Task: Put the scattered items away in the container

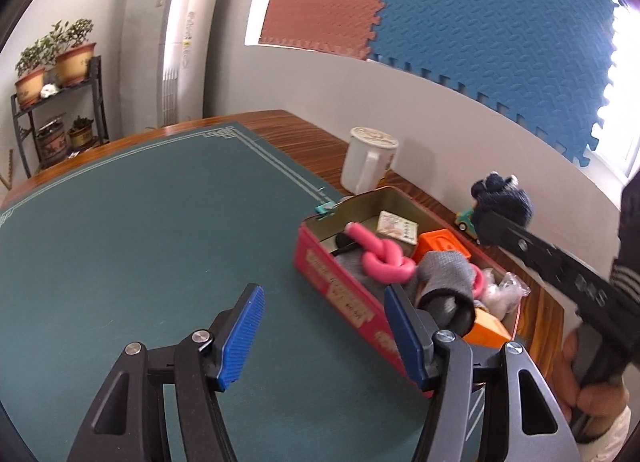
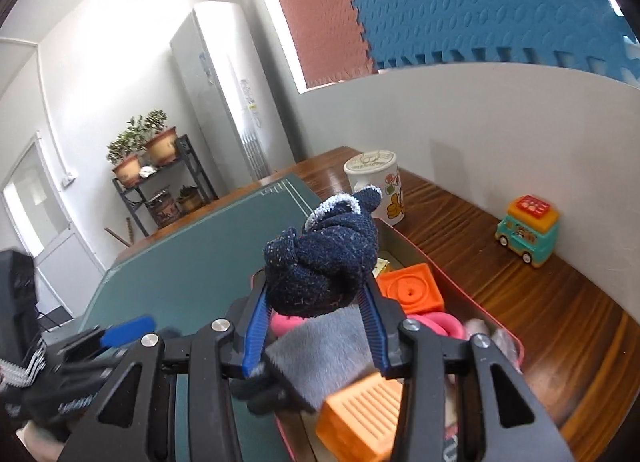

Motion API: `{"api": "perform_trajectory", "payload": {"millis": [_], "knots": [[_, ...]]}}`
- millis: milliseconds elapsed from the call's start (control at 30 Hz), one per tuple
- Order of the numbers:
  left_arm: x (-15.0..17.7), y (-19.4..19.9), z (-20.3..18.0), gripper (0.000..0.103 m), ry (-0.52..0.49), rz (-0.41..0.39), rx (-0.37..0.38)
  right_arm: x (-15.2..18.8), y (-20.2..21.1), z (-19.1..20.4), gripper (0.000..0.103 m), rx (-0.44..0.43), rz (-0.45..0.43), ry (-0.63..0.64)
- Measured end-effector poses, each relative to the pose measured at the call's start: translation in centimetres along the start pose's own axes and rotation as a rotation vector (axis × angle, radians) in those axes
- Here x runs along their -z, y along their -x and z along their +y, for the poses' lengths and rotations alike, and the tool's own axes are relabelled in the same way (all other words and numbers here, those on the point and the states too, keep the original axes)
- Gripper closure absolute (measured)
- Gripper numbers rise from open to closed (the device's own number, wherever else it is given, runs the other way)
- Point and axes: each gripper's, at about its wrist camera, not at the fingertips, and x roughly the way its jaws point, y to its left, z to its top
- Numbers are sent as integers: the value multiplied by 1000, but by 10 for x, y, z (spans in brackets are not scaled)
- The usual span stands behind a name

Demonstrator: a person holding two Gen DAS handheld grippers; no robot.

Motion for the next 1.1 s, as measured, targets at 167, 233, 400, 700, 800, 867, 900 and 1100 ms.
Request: {"api": "perform_trajectory", "payload": {"millis": [167, 233, 400, 700, 800, 867, 900, 1100], "knots": [[4, 0, 17, 39, 39, 15, -6, -1, -16, -7, 50, 2, 42, -46], [6, -1, 21, 39, 52, 21, -2, 1, -15, -9, 50, 4, 50, -50], [10, -5, 20, 39, 52, 29, 6, 6, -2, -12, 50, 18, 35, -38], [20, -3, -7, 37, 7, 57, -56, 21, 31, -23, 17, 67, 44, -10], [25, -4, -15, 25, 14, 85, -64, 29, 40, -29, 11, 69, 100, 15], [27, -6, -22, 25, 7, 95, -71, 37, 46, -33, 3, 70, 129, 34], [29, -6, -27, 24, -2, 98, -84, 42, 48, -35, 1, 71, 139, 44], [35, -9, -48, 17, -22, 103, -165, 65, 62, -44, 1, 81, 201, 86]]}}
